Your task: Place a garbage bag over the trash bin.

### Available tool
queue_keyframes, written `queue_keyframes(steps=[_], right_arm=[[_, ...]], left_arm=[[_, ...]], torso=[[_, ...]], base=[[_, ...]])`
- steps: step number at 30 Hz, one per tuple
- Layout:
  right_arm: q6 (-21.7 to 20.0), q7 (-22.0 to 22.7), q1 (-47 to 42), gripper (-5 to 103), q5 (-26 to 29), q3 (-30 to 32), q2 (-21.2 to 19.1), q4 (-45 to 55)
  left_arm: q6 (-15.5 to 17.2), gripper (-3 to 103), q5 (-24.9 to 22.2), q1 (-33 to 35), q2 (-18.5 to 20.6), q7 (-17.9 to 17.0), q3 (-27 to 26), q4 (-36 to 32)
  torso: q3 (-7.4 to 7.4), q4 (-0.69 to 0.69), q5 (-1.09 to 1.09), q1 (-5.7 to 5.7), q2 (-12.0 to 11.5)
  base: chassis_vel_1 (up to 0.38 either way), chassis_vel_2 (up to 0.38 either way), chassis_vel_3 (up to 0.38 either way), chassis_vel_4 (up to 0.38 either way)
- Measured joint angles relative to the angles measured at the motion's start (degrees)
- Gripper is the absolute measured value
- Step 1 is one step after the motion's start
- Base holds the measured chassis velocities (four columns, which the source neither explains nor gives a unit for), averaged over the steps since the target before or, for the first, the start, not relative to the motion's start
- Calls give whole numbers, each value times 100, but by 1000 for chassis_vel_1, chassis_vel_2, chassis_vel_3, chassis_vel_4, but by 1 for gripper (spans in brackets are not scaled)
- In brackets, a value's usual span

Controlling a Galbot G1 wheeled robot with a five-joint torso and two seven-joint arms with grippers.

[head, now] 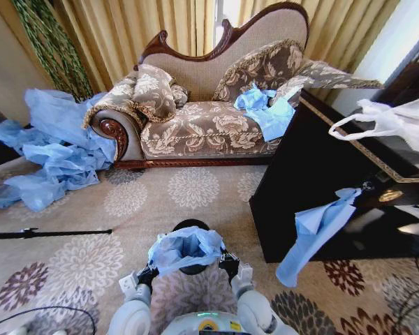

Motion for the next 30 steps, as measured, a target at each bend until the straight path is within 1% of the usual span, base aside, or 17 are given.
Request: queue_keyframes(steps=[1, 2, 3, 4, 6, 12, 14, 15, 17, 19, 21, 24, 26, 27, 30], right_arm=[[-2, 0, -18, 0, -2, -25, -8, -6], [10, 0, -25, 0, -14, -48, 12, -63], [22, -1, -27, 0, -28, -64, 33, -106], [22, -1, -27, 0, -28, -64, 33, -106], [81, -19, -6, 0, -104, -122, 112, -284], [204, -71, 171, 0, -148, -155, 219, -660], [251, -99, 270, 0, -148, -140, 253, -797], [297, -114, 356, 0, -148, -131, 278, -905], [361, -161, 511, 0, -147, -125, 313, -1051], [374, -171, 541, 0, -147, -123, 317, -1074], [465, -298, 713, 0, -148, -112, 331, -1187], [513, -443, 789, 0, -146, -87, 332, -1227], [623, -669, 848, 0, -145, -62, 320, -1294], [623, -669, 848, 0, -145, -62, 320, -1294], [929, -1033, 861, 0, -250, -37, 311, -1474]], left_arm=[[-4, 0, 164, 0, -15, 87, 73, 76], [-32, 0, 448, 1, -32, 227, 180, 198], [-47, 0, 553, -3, -36, 278, 250, 256], [-47, 0, 553, -3, -36, 278, 250, 256], [-62, 0, 676, -50, -55, 332, 455, 403], [-149, 0, 680, -340, -105, 360, 603, 735], [-226, 0, 626, -586, -130, 372, 640, 887], [-273, 0, 581, -781, -147, 390, 681, 1033], [-345, 0, 576, -1129, -164, 437, 792, 1356], [-355, 0, 581, -1169, -166, 444, 808, 1400], [-421, 0, 644, -1427, -196, 473, 919, 1714], [-431, 0, 658, -1489, -211, 478, 950, 1794], [-439, 0, 691, -1497, -225, 494, 977, 1860], [-439, 0, 691, -1497, -225, 494, 977, 1860], [-499, 0, 822, -1423, -212, 567, 945, 1950]], torso=[[0, 0, 0, 0, 0], [0, 1, 0, 0, 0], [0, 0, 0, 0, 0], [0, 0, 0, 0, 0], [0, 0, 0, 0, 0], [0, 1, 0, 0, 0], [0, 1, 1, 0, 0], [0, -1, 0, 0, 0], [0, -1, 0, 0, 0], [0, 0, 0, 0, 0], [1, 0, 0, 1, 0], [1, 2, 1, 0, 0], [1, 1, 0, 0, 0], [1, 1, 0, 0, 0], [1, 0, 0, 0, 0]], base=[[0, 0, 0, 0], [0, 0, 0, 0], [0, 0, 0, 0], [0, 0, 0, 0], [0, 0, 0, 0], [0, 0, 0, 0], [0, 0, 0, 0], [0, 0, 0, 0], [0, 0, 0, 0], [0, 0, 0, 0], [0, 0, 0, 0], [0, 0, 0, 0], [0, 0, 0, 0], [0, 0, 0, 0], [0, 0, 0, 0]])
